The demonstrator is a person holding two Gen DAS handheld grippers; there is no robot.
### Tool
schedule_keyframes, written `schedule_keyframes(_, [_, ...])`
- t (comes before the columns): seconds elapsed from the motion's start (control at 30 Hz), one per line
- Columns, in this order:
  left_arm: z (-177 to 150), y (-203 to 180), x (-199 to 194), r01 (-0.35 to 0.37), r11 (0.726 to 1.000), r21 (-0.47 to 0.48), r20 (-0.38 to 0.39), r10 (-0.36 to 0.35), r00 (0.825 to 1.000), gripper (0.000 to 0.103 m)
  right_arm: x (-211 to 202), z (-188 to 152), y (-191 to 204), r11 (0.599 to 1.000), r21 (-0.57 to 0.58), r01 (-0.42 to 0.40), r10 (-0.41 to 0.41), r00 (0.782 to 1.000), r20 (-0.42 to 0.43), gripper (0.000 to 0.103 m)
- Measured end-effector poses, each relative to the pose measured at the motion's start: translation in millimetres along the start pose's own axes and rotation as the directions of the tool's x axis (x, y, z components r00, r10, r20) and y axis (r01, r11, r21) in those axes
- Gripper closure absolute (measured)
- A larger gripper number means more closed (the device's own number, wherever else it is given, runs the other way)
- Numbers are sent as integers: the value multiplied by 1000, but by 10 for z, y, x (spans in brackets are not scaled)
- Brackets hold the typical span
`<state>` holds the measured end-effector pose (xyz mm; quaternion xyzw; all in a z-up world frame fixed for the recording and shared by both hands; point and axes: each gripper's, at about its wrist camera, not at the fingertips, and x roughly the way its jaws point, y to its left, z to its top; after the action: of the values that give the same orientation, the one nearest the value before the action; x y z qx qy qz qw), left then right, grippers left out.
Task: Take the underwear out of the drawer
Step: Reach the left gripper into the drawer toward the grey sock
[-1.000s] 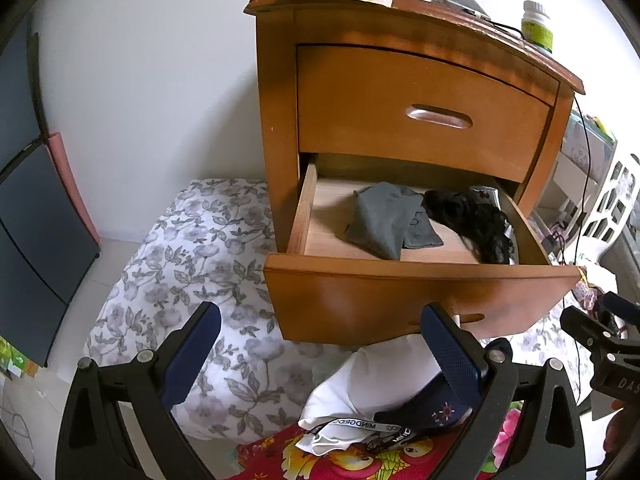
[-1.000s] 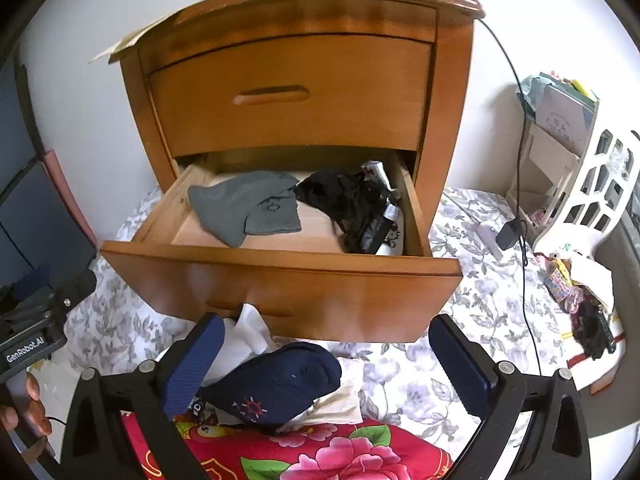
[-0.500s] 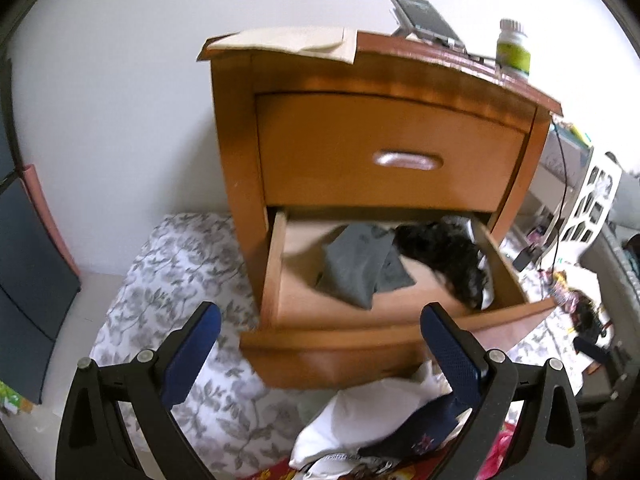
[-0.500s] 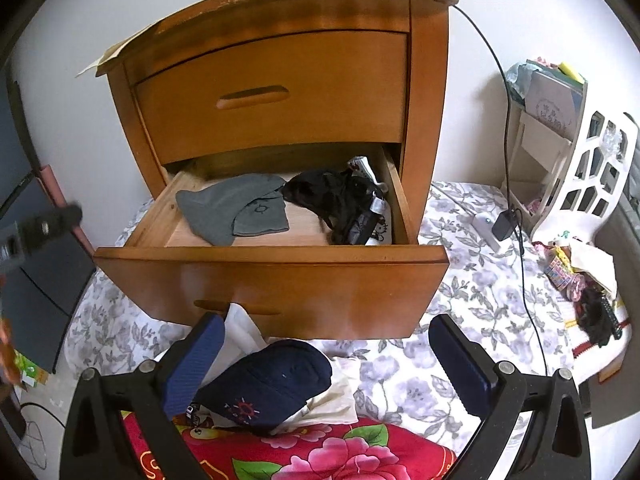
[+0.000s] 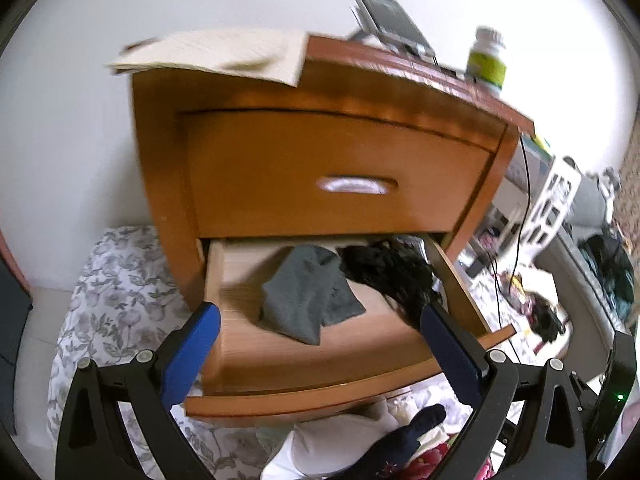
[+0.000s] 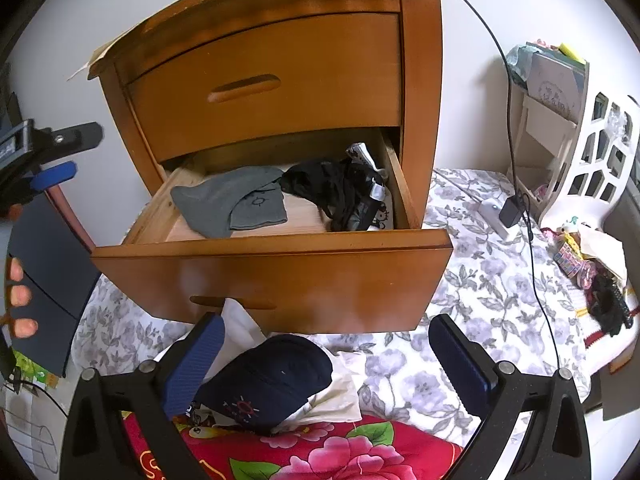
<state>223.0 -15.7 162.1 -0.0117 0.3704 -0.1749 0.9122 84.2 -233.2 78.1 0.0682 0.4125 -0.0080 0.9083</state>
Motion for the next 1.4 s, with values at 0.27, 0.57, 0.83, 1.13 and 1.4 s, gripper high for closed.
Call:
schedule_keyframes(0.27, [77, -129, 598, -78, 994, 78, -197, 92, 976, 3, 119, -40, -14, 1000, 4, -14, 14, 1000, -21, 0])
schedule_keyframes(0.57, [51, 89, 1262, -203, 979, -22, -449, 171, 877, 3, 226, -61, -44, 1000, 13, -21, 21, 999, -41, 0])
schedule_keyframes(0.83, [71, 374, 1531, -243, 955, -167, -485, 135, 864, 3, 309, -73, -49, 1000, 10, -28, 29, 998, -57, 0])
schedule_keyframes(1.13, [78, 439, 1827, -240, 949, -203, -507, 107, 855, 6, 403, -86, -61, 1000, 12, -28, 29, 997, -75, 0])
schedule_keyframes(1.4, [64, 523, 2049, -248, 933, -261, -533, 75, 843, 38, 461, -86, -78, 999, 18, -31, 33, 996, -86, 0])
